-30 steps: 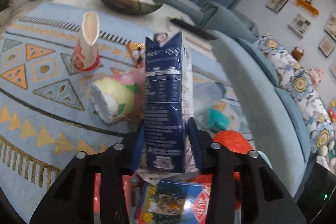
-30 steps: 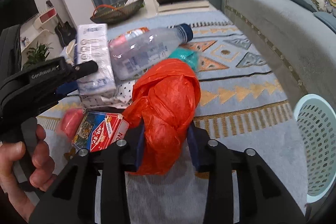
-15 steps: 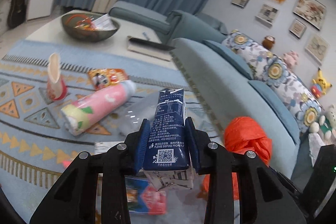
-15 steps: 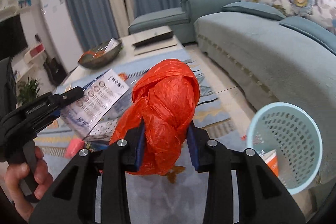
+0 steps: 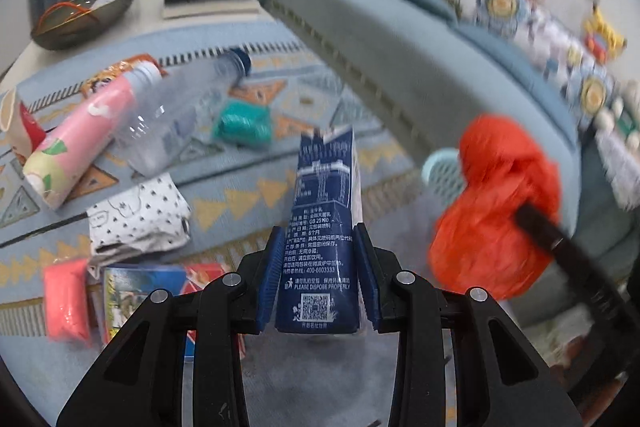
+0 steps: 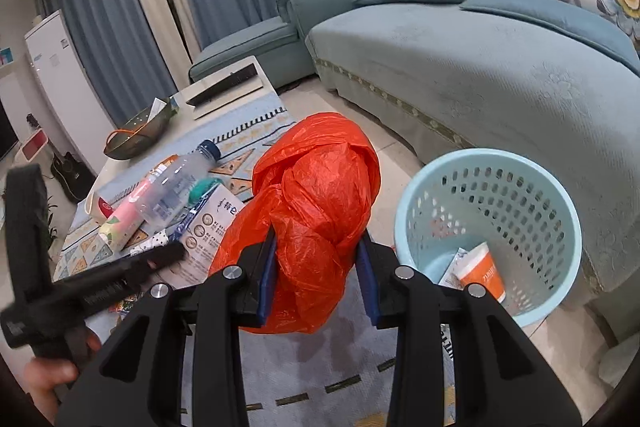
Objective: Collect trash
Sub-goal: 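Carry the blue carton and orange bag to the basket and release both, then move both open tools back toward the remaining trash on the rug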
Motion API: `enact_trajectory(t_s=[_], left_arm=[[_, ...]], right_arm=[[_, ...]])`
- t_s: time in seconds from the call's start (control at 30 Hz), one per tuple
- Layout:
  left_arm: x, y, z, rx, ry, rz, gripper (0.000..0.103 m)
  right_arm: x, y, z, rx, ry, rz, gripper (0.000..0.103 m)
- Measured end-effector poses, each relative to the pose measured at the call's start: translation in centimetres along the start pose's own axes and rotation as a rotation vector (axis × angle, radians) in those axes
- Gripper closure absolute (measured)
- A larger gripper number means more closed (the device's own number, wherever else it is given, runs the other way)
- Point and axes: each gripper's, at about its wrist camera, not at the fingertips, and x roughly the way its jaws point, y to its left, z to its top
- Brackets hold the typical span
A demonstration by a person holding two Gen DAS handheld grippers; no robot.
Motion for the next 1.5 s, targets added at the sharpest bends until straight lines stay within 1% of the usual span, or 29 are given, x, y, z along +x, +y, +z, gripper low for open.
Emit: enact_trajectory(t_s=[0.13,0.17,0.23,0.3,0.33,0.37,0.4,0.47,0.5,0.57,0.67,0.77,0.83,0.93,1.1,1.13,1.2,1.23,1.27,1.33,1.4,1.43,1.47,1.5], left_arm=[[1.4,-0.9,-0.4,0.054,0.027,0.016,0.066],[1.7,-0.8,-0.3,0.059,0.034,0.016,0.068],[2.0,-1.0,-0.2,0.053,0.029,0.004,0.068],[1.3,-1.0,0.1,0.036,-0.005,-0.013,0.069],[0.7,-1.0,0.2,0.019,-0.029,-0.042,0.069],[-0.2,-1.0,0.6,-0.002,-0.07,-0.095,0.069],[-1.2,-1.3,1.0,-0.008,-0.104,-0.124,0.069],[-3.1,-2.6,2.0,0.018,-0.172,-0.147,0.069],[-3.6,-3.2,2.5,0.027,-0.188,-0.157,0.069],[-4.5,-5.3,3.5,0.059,-0.216,-0.195,0.069],[-4.2,-8.7,4.7,0.099,-0.221,-0.229,0.069],[-2.8,-12.2,4.9,0.147,-0.212,-0.235,0.069],[-1.4,-14.1,4.8,0.176,-0.195,-0.233,0.069],[1.3,-15.6,4.4,0.187,-0.146,-0.243,0.069],[4.5,-17.0,3.4,0.225,-0.097,-0.239,0.068],[4.8,-17.1,3.3,0.231,-0.094,-0.238,0.07],[5.4,-17.2,2.9,0.24,-0.083,-0.24,0.071],[5.6,-17.1,2.8,0.24,-0.08,-0.24,0.071],[5.7,-17.2,2.8,0.239,-0.08,-0.241,0.069],[5.9,-16.9,2.7,0.237,-0.074,-0.246,0.065],[5.8,-16.7,2.6,0.239,-0.079,-0.233,0.062],[5.7,-16.5,2.5,0.238,-0.081,-0.232,0.058],[5.5,-16.3,2.5,0.235,-0.085,-0.231,0.054],[5.3,-16.2,2.5,0.232,-0.09,-0.229,0.053]], right_arm=[[0.2,-0.2,-0.1,0.011,0.011,0.009,0.071],[0.2,-0.2,-0.1,0.011,0.013,0.009,0.071],[-0.1,-0.2,0.0,0.01,-0.005,0.001,0.071],[-1.1,-0.6,0.5,0.017,-0.04,-0.012,0.071],[-1.5,-0.9,0.8,0.023,-0.054,-0.017,0.071],[-2.2,-1.4,1.1,0.034,-0.077,-0.028,0.071],[-2.7,-1.8,1.4,0.041,-0.093,-0.038,0.071],[-4.1,-3.2,2.2,0.067,-0.138,-0.069,0.071],[-4.5,-3.7,2.5,0.076,-0.151,-0.081,0.071],[-5.5,-5.4,3.2,0.102,-0.185,-0.134,0.071],[-6.0,-7.6,3.8,0.134,-0.201,-0.212,0.071],[-5.8,-10.3,3.8,0.179,-0.189,-0.264,0.071],[-5.2,-12.4,3.4,0.228,-0.163,-0.306,0.071],[-3.7,-15.3,2.3,0.292,-0.101,-0.346,0.068],[-1.3,-17.9,0.4,0.341,-0.024,-0.387,0.068],[-0.8,-18.2,0.0,0.349,-0.011,-0.399,0.068],[-0.3,-18.5,-0.5,0.356,0.003,-0.4,0.067],[0.0,-18.5,-0.7,0.355,0.011,-0.404,0.064],[0.2,-18.4,-0.7,0.353,0.017,-0.405,0.06],[0.4,-18.0,-0.9,0.336,0.02,-0.404,0.056],[0.5,-17.7,-0.3,0.315,0.017,-0.408,0.052],[0.4,-17.4,-0.2,0.302,0.015,-0.413,0.049],[0.4,-17.0,-0.2,0.296,0.013,-0.414,0.048],[0.4,-16.8,-0.2,0.292,0.012,-0.409,0.048]])
